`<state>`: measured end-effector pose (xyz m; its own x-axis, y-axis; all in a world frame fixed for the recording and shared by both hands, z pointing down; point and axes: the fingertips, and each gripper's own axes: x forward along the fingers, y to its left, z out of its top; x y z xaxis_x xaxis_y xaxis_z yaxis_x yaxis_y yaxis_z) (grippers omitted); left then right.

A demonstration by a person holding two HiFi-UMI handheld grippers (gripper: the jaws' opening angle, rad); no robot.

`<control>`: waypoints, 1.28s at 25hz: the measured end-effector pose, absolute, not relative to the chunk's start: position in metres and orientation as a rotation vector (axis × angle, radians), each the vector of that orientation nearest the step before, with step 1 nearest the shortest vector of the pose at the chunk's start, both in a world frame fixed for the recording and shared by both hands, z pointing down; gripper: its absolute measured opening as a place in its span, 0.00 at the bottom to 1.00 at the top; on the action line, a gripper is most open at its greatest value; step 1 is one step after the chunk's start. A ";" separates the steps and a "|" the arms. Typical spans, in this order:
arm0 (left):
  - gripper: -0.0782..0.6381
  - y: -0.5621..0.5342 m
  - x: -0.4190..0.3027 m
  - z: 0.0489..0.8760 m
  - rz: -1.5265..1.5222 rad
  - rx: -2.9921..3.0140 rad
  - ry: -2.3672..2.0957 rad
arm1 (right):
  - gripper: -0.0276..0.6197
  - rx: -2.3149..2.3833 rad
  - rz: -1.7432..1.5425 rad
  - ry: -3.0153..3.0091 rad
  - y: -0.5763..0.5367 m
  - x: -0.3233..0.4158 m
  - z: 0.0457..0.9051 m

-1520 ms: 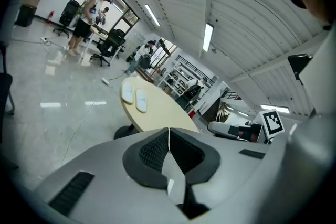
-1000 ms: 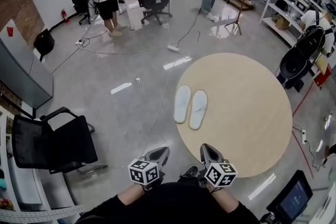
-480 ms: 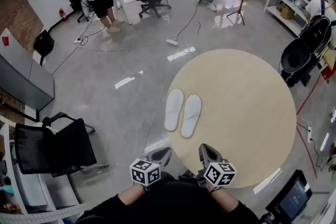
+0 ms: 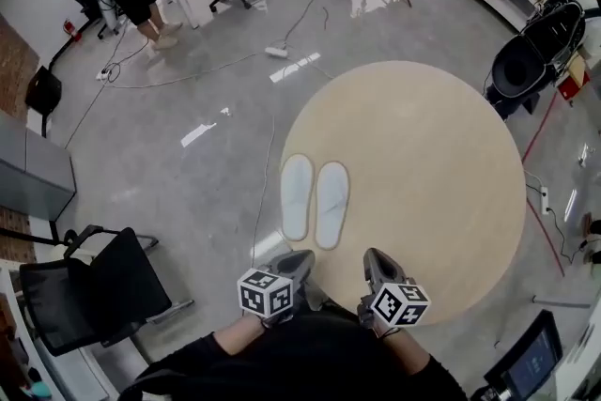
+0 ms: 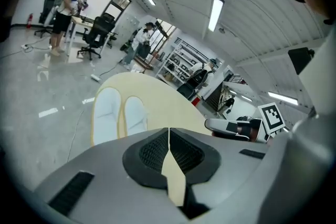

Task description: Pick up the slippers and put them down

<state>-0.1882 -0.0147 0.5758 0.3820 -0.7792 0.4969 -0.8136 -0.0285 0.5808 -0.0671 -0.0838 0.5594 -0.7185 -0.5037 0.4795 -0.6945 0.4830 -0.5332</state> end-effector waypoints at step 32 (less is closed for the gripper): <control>0.32 -0.145 -0.279 0.643 0.213 1.675 -1.408 | 0.07 0.970 1.079 -2.321 -0.165 -0.164 0.644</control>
